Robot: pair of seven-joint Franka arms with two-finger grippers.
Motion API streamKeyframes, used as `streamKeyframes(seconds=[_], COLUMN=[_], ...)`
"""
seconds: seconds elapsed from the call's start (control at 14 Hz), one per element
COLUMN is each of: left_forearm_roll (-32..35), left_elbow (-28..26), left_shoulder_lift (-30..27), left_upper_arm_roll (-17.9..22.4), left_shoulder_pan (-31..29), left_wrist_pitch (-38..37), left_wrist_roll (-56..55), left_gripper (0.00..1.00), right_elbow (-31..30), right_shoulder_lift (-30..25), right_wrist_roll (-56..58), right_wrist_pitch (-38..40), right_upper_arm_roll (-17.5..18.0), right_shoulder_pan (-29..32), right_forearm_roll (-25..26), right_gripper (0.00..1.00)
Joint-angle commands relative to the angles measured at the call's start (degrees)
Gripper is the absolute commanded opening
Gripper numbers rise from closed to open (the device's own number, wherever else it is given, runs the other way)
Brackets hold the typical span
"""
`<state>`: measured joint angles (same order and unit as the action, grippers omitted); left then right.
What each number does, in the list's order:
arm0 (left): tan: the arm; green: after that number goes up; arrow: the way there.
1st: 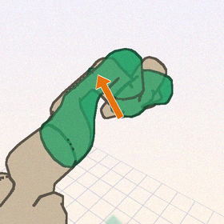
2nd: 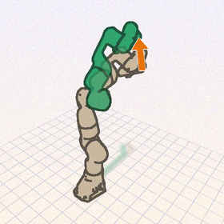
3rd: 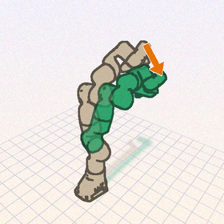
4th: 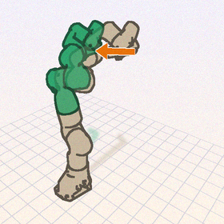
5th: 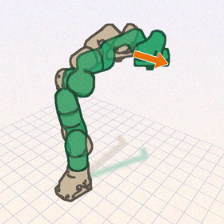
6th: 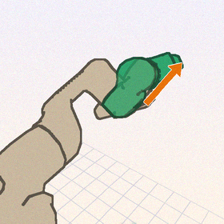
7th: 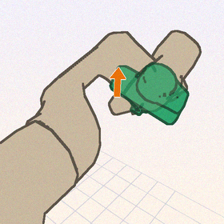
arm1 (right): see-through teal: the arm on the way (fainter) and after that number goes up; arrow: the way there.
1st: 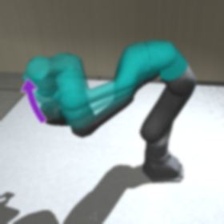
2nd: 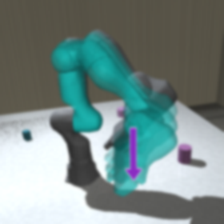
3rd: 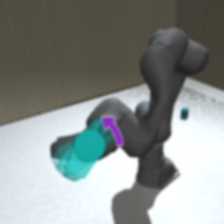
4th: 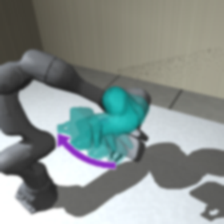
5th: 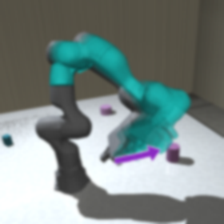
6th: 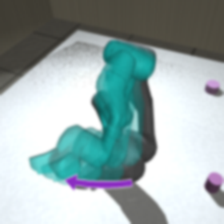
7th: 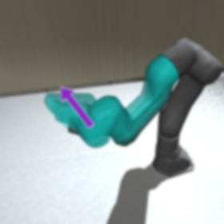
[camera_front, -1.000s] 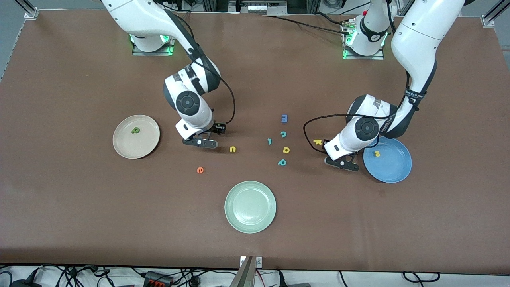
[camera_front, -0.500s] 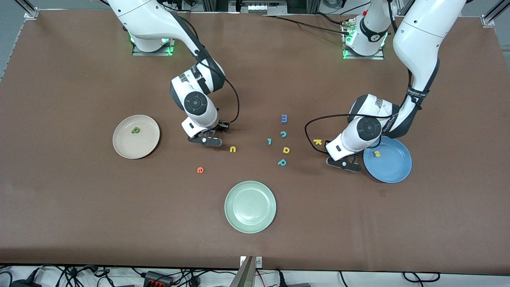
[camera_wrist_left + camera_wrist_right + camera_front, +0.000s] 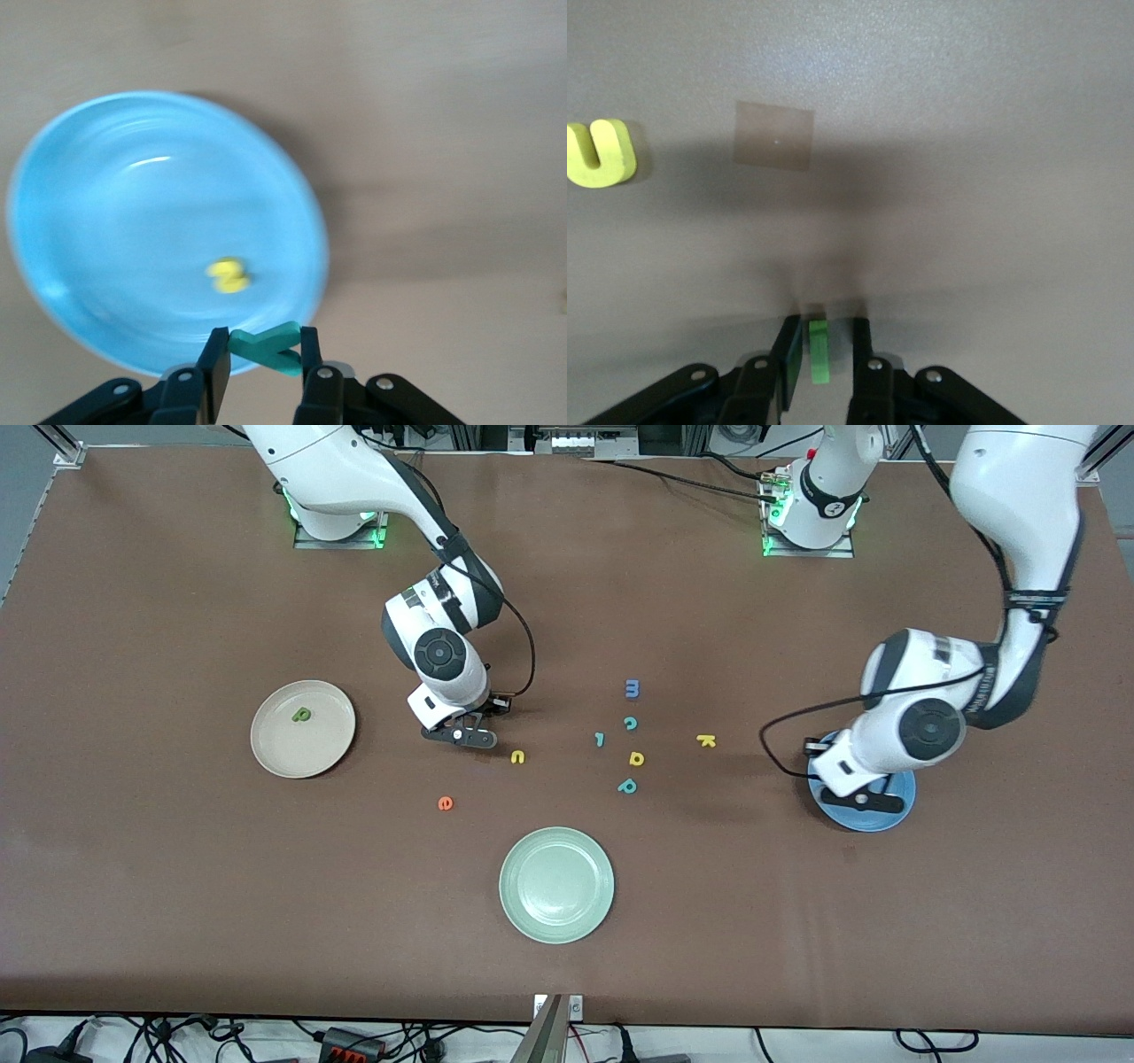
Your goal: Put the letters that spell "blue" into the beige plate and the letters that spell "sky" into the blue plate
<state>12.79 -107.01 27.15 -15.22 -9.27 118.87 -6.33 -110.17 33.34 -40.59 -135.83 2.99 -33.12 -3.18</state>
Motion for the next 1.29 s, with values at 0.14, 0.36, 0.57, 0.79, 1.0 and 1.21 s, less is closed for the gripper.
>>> streamKeyframes(seconds=[0.14, 0.36, 0.57, 0.79, 1.0, 1.21], left_forearm_roll=[2.8, 2.7, 2.7, 2.4, 2.4, 2.5], left_elbow=[-1.2, -1.2, -1.1, -1.4, -1.4, -1.6], left_shoulder_lift=[4.1, 4.2, 3.5, 1.6, 2.3, 5.1], left_upper_arm_roll=[-0.8, -0.7, -1.1, -6.3, -13.8, -20.2], left_shoulder_pan=[-6.5, -6.8, -6.7, -6.2, -5.7, -5.6], left_wrist_pitch=[3.2, 3.7, 3.2, 0.2, -0.7, 1.4], left_wrist_roll=[4.2, 4.1, 3.7, -0.4, -24.5, -37.1], left_gripper=[0.19, 1.00, 1.00, 1.00, 1.00, 1.00], right_elbow=[-0.2, -0.3, -0.5, -0.7, -4.3, -7.1], right_shoulder_lift=[-1.3, -4.9, -8.2, -9.2, -9.7, -9.7], right_wrist_roll=[0.2, 3.5, 13.6, 24.5, 31.8, 33.3], right_wrist_pitch=[0.3, 1.6, 7.6, 11.9, 12.8, 12.2], right_upper_arm_roll=[-0.2, -1.1, -1.1, -1.1, -1.1, -1.1], right_shoulder_pan=[-0.3, 2.3, 12.5, 21.6, 27.8, 29.3], right_forearm_roll=[-0.5, -0.4, -0.2, 0.0, 0.5, 0.5], right_gripper=[0.05, 0.02, 0.03, 0.03, 0.03, 0.03])
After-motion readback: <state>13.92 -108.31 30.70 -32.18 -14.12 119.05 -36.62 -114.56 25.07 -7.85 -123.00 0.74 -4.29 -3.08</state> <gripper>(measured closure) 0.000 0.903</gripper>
